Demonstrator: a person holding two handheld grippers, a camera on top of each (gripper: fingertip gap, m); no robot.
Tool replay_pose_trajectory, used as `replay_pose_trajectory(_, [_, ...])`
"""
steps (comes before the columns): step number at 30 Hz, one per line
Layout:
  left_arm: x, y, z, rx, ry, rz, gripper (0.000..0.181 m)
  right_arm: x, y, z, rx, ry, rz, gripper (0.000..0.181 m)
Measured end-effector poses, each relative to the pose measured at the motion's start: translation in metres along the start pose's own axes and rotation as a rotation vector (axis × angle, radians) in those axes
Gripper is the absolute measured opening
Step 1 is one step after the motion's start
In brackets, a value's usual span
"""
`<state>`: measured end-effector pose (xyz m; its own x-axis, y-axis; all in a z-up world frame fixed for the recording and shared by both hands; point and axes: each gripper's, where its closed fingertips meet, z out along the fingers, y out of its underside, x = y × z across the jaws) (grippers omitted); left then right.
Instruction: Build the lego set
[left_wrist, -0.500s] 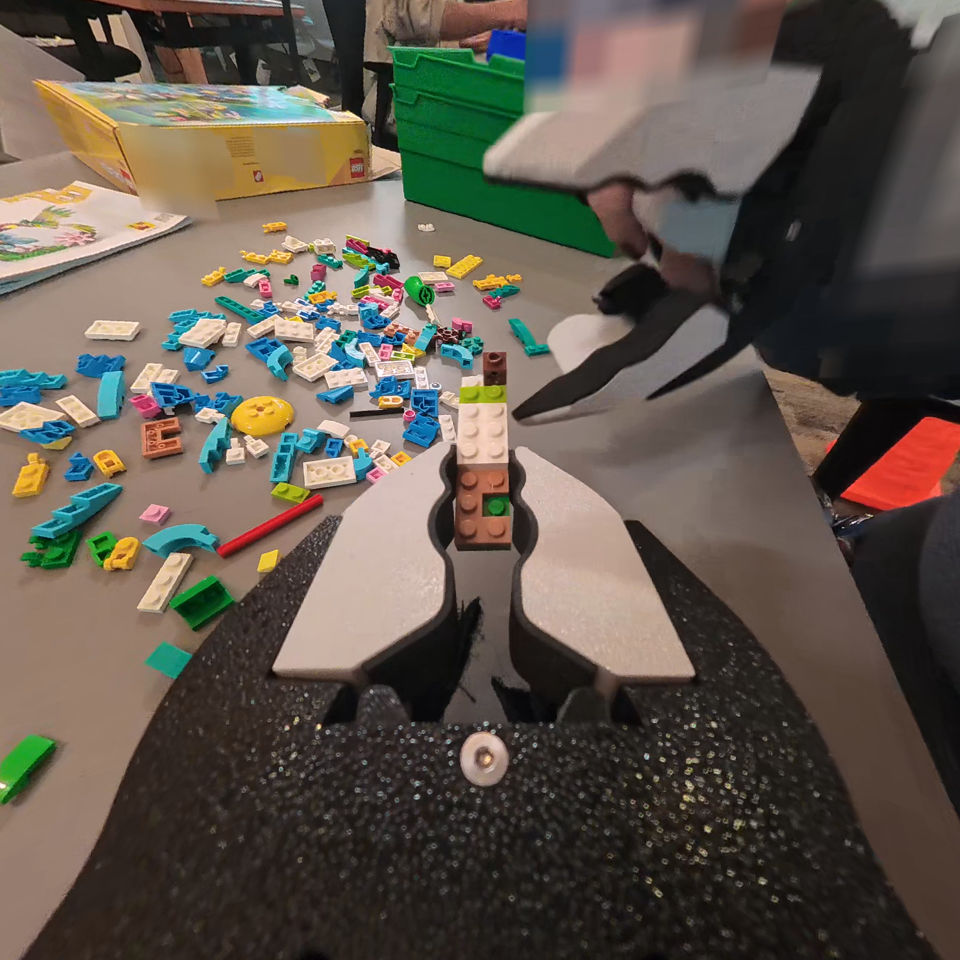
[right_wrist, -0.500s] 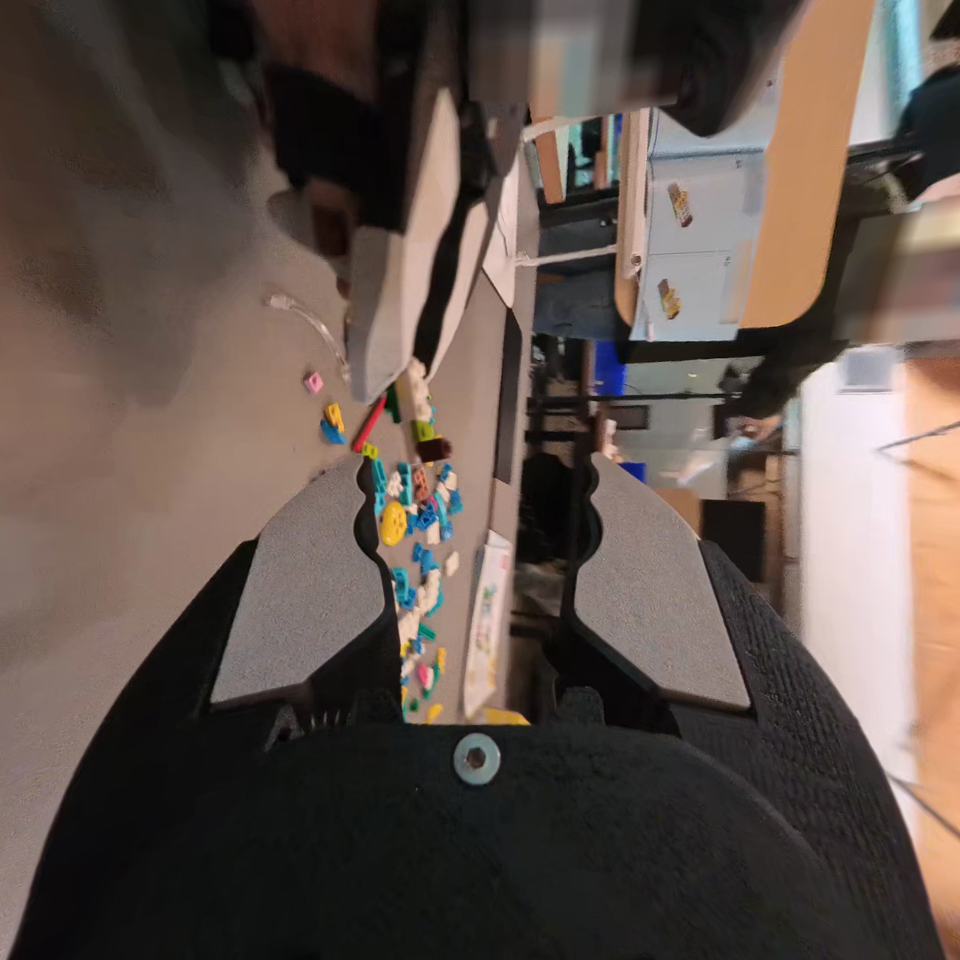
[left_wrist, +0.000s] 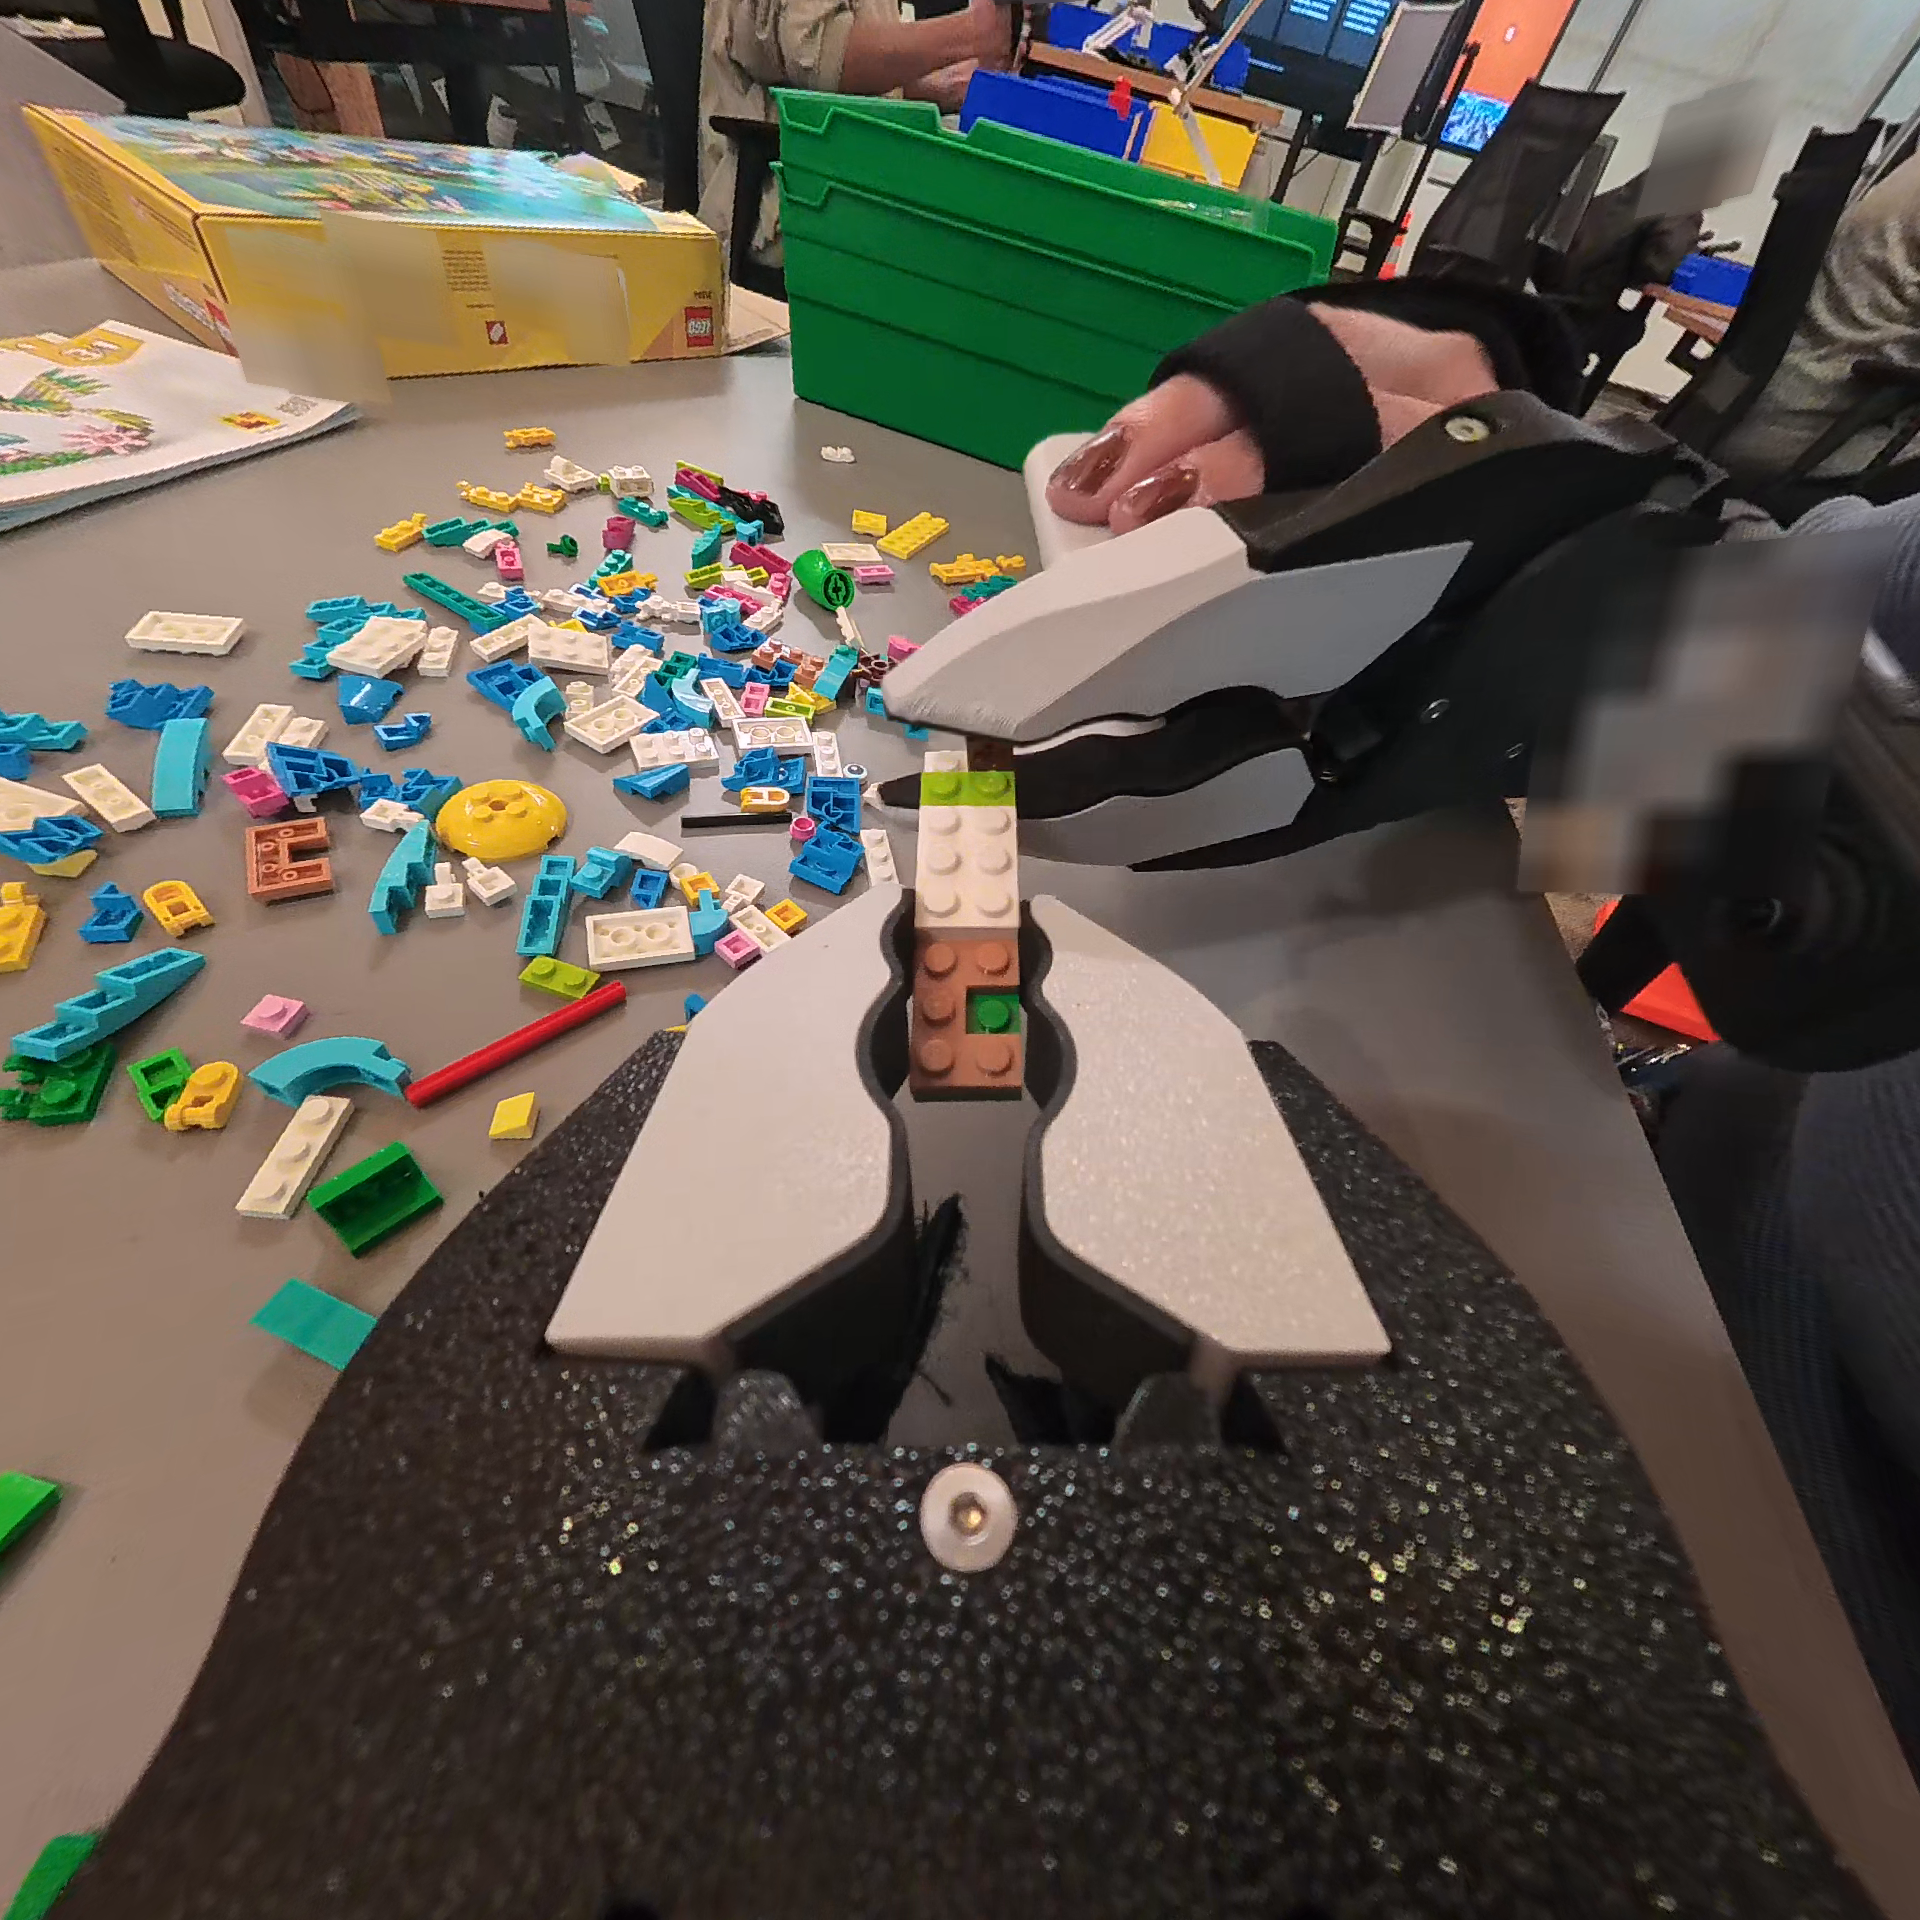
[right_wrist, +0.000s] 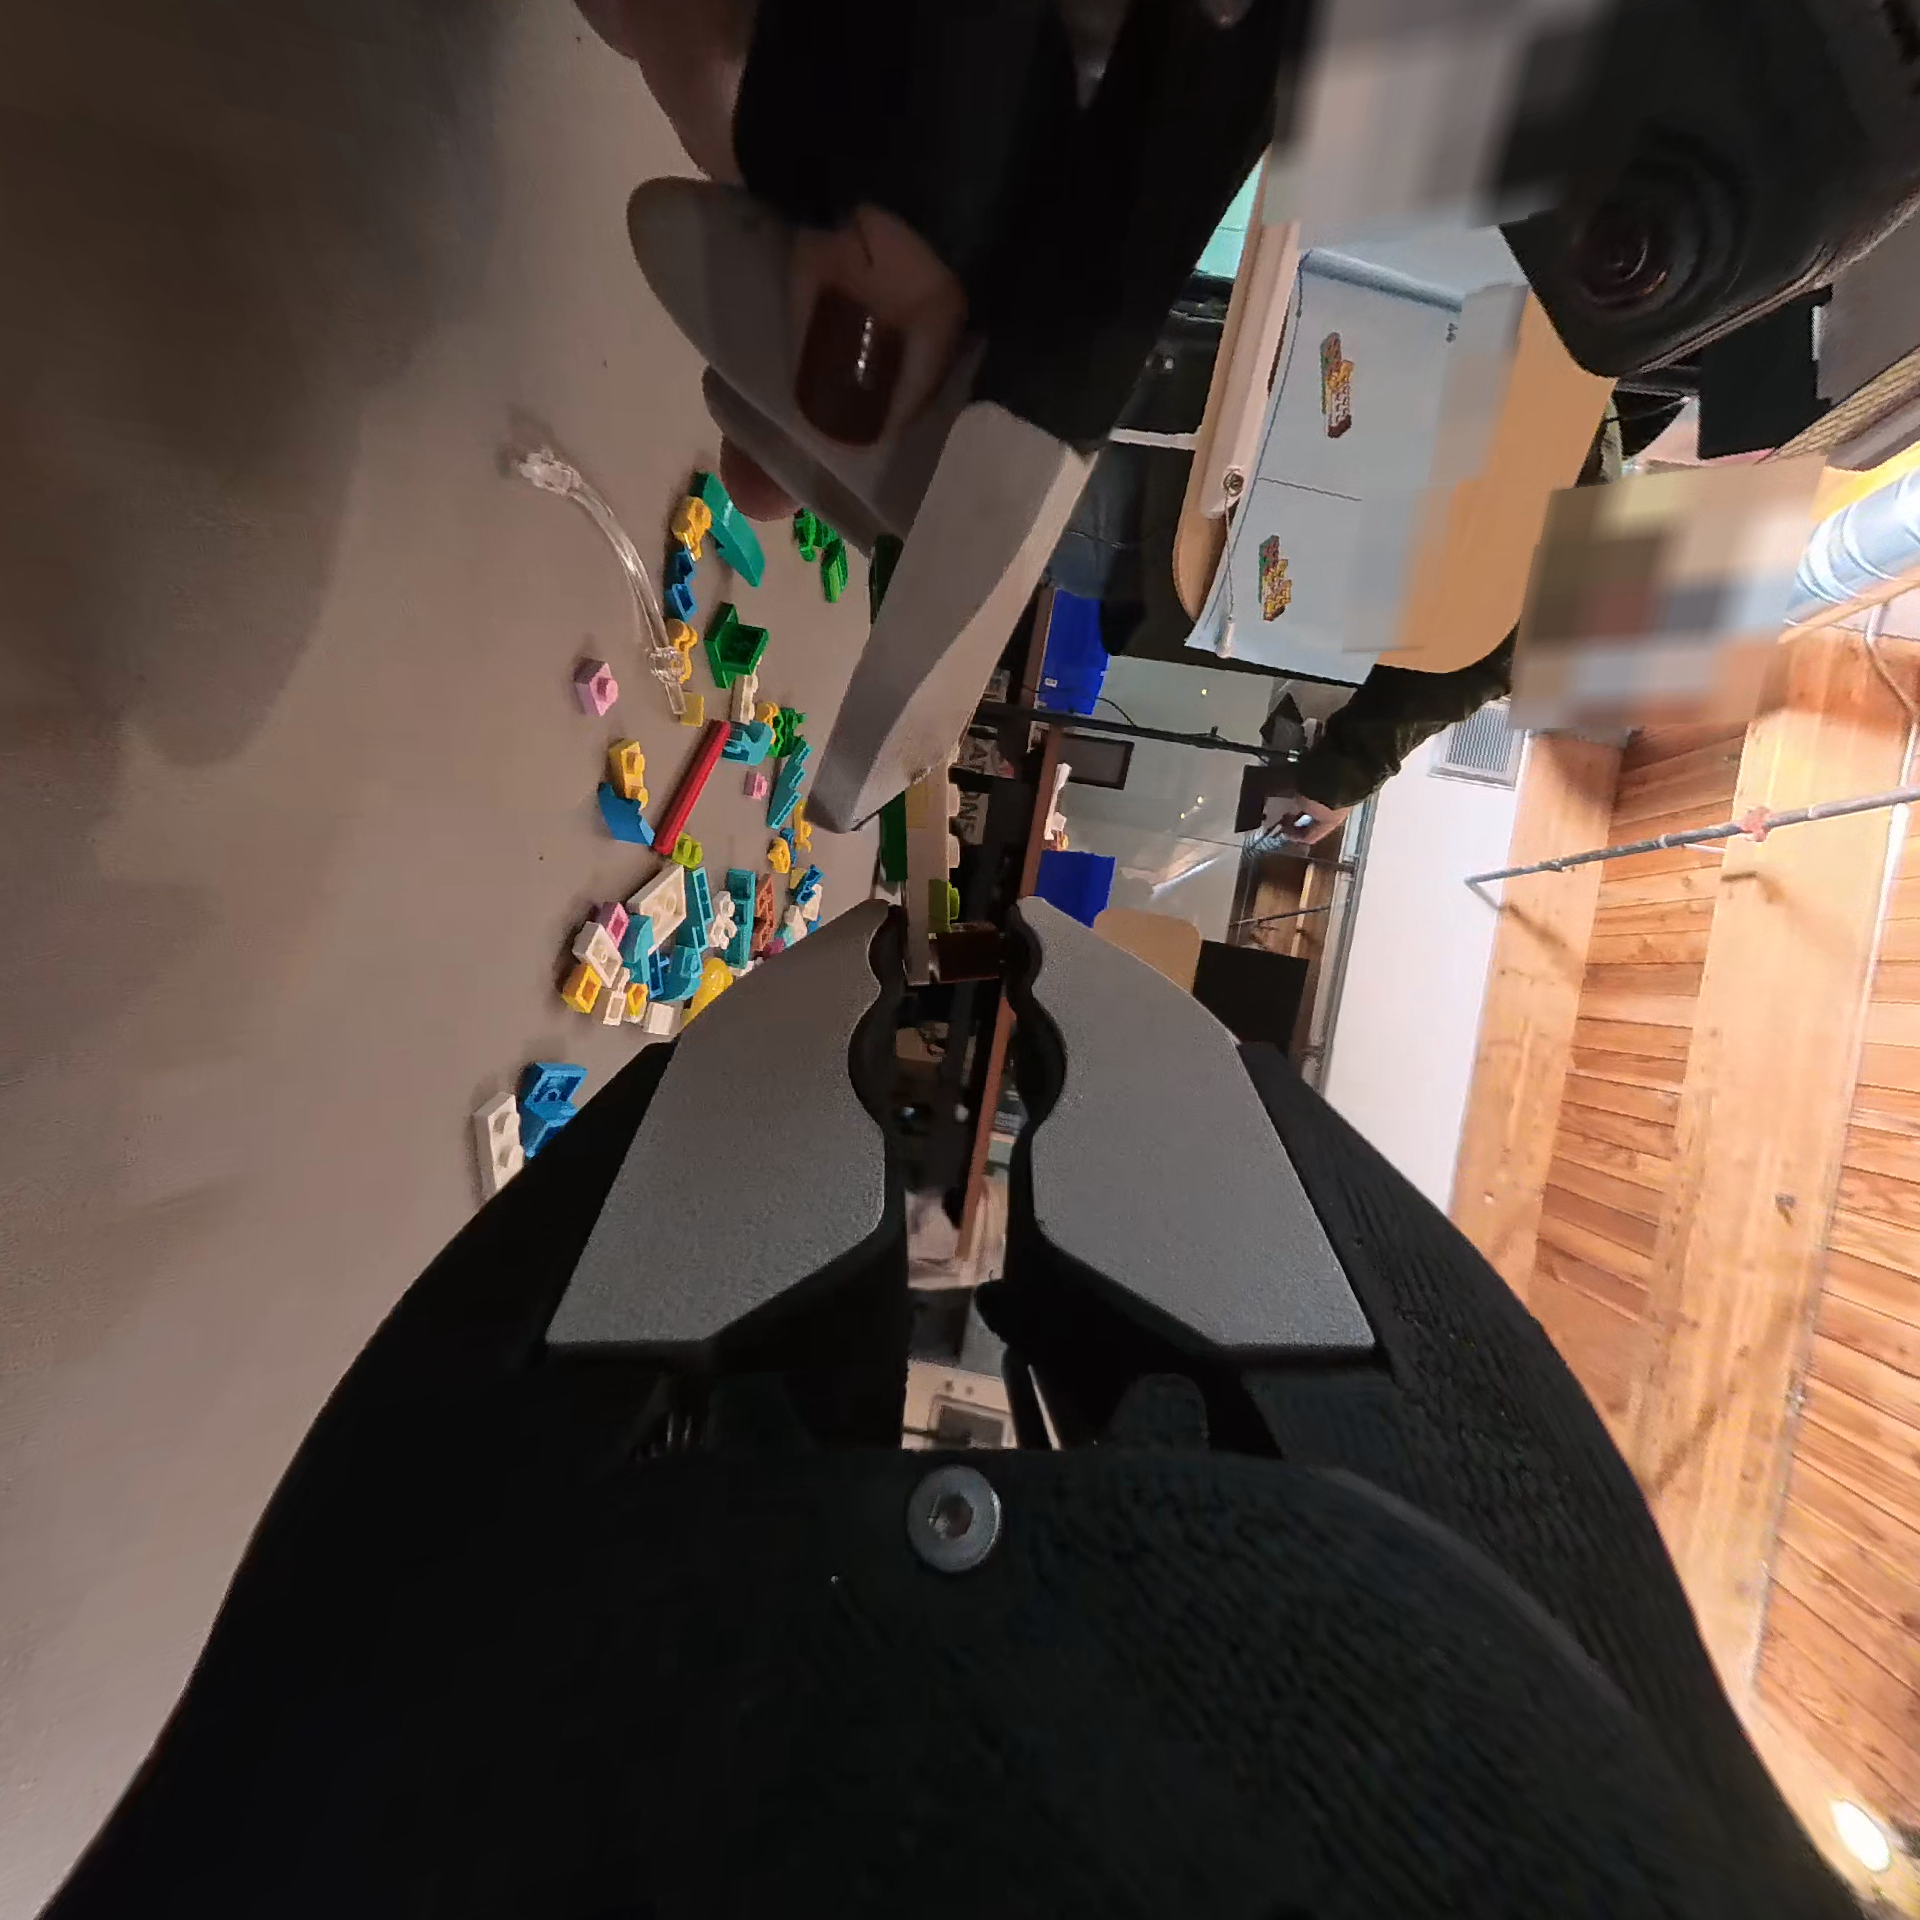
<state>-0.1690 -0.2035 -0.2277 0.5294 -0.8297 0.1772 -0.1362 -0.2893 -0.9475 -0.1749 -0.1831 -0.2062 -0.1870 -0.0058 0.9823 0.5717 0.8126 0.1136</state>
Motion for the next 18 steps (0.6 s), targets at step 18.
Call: replay_pose_trajectory(18, [0.0023, -0.0005, -0.0007, 0.009, 0.048, -0.084, 0.017, -0.0031, 0.0012, 0.0, -0.002, -0.069, 0.114, 0.015])
